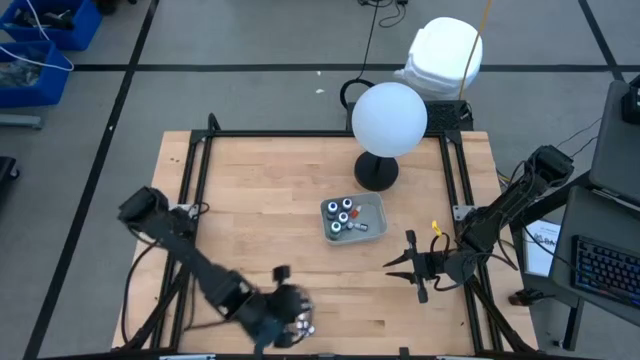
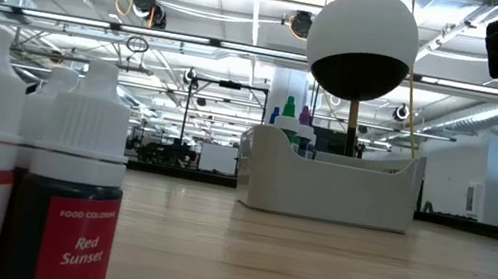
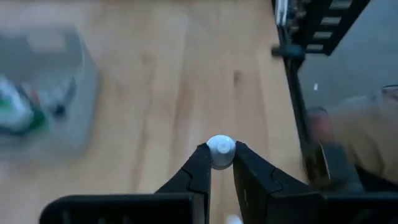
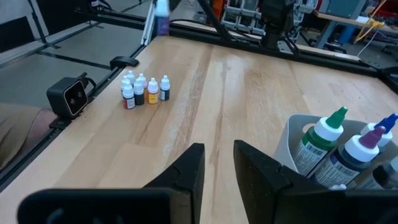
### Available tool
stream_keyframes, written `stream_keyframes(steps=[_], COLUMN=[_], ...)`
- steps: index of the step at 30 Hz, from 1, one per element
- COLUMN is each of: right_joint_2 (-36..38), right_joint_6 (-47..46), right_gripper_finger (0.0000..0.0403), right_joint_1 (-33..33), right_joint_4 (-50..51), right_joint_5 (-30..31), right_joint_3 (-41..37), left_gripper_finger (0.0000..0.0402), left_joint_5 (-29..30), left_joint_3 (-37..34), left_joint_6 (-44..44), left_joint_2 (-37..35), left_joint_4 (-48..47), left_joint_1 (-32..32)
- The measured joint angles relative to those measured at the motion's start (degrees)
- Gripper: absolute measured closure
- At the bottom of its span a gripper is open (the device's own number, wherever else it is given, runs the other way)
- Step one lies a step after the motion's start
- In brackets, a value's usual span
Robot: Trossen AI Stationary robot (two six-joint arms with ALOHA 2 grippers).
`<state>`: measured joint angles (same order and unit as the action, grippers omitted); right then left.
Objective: Pick & Place food coloring
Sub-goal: Put the purple food coloring bottle into the gray bin
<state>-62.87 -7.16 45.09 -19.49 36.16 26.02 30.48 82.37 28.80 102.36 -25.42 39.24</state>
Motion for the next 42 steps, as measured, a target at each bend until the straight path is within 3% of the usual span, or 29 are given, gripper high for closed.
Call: stream_keyframes(steps=[8,14,19,24,29,33,42], right_joint_2=[0.0,0.0,0.1,0.5,0.6,0.7,0.6], right_joint_6=[1.2,1.9,2.7,5.1,6.5,7.6,10.5], right_gripper_finger=[0.0326,0.0326,0.0326,0.0326,0.0326,0.0326,0.0326], right_joint_1=[0.0,0.0,0.0,-0.1,-0.1,-0.1,-0.5], right_joint_4=[-0.4,-0.8,-1.8,-3.1,-4.4,-5.4,-5.1], right_joint_5=[-0.1,-0.3,-0.3,-0.2,0.0,1.4,1.5], right_joint_3=[0.0,-0.1,-1.3,-1.8,-1.7,-1.7,-1.7], left_gripper_finger=[0.0353,0.0353,0.0353,0.0353,0.0353,0.0353,0.0353], left_joint_5=[-8.3,-22.9,-35.7,-41.7,-43.2,-39.5,-39.0], left_joint_3=[14.6,17.7,18.4,18.3,18.3,18.3,18.3], left_joint_6=[-25.1,-43.2,-49.1,-53.9,-54.4,-52.1,-65.5], left_joint_2=[3.4,5.8,7.5,11.6,16.4,19.4,22.0], left_joint_4=[-4.2,-5.3,-2.7,-1.0,2.6,4.5,4.4], left_joint_1=[-16.4,-30.4,-39.8,-44.1,-44.8,-43.0,-42.9])
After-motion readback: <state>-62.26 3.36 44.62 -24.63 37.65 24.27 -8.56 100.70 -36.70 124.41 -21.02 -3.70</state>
